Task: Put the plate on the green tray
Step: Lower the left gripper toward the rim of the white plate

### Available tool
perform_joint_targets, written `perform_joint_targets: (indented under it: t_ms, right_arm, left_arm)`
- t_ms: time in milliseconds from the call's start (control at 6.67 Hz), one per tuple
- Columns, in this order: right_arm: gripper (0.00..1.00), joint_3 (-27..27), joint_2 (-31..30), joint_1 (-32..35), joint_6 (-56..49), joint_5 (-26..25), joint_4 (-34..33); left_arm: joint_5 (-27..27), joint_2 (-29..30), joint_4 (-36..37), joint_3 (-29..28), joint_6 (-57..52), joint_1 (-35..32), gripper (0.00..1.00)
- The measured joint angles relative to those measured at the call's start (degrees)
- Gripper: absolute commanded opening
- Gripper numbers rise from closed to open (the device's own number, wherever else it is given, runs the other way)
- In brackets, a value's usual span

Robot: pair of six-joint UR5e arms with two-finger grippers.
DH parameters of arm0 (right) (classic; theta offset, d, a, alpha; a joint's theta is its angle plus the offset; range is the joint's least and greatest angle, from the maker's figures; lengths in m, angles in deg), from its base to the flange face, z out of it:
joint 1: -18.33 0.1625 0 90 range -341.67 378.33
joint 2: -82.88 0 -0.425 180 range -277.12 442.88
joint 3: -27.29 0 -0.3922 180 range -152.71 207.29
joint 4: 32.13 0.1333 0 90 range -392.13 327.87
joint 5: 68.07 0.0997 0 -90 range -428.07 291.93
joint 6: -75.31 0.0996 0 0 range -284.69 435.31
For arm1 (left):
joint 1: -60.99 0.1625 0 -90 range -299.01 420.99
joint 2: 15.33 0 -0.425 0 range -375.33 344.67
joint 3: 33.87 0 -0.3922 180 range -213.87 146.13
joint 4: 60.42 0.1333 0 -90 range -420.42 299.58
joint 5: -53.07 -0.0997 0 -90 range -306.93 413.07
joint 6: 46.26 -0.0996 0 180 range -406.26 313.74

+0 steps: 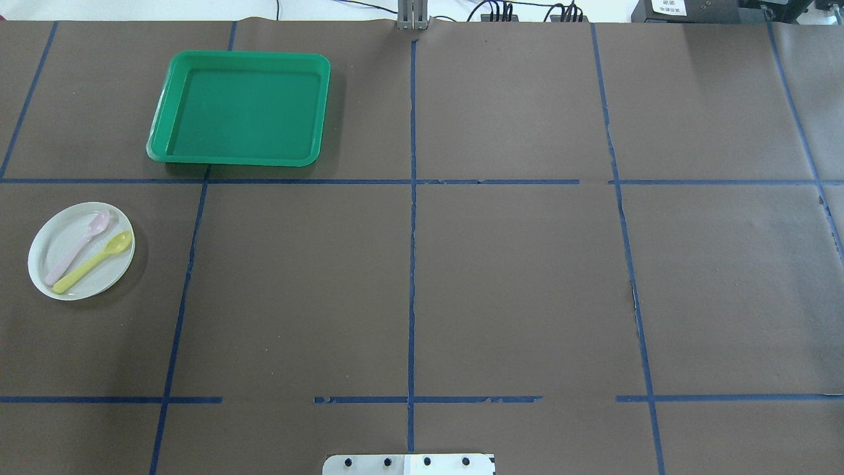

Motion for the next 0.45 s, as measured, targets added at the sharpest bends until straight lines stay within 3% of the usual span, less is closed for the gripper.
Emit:
perform_joint_targets:
  t_ms: [450]
  right_arm:
    - [1.00,0.0,0.0,0.0,0.0,0.1,0.0]
  left_arm:
    - [0.0,0.1,0.2,0.7,0.4,0.1,1.00]
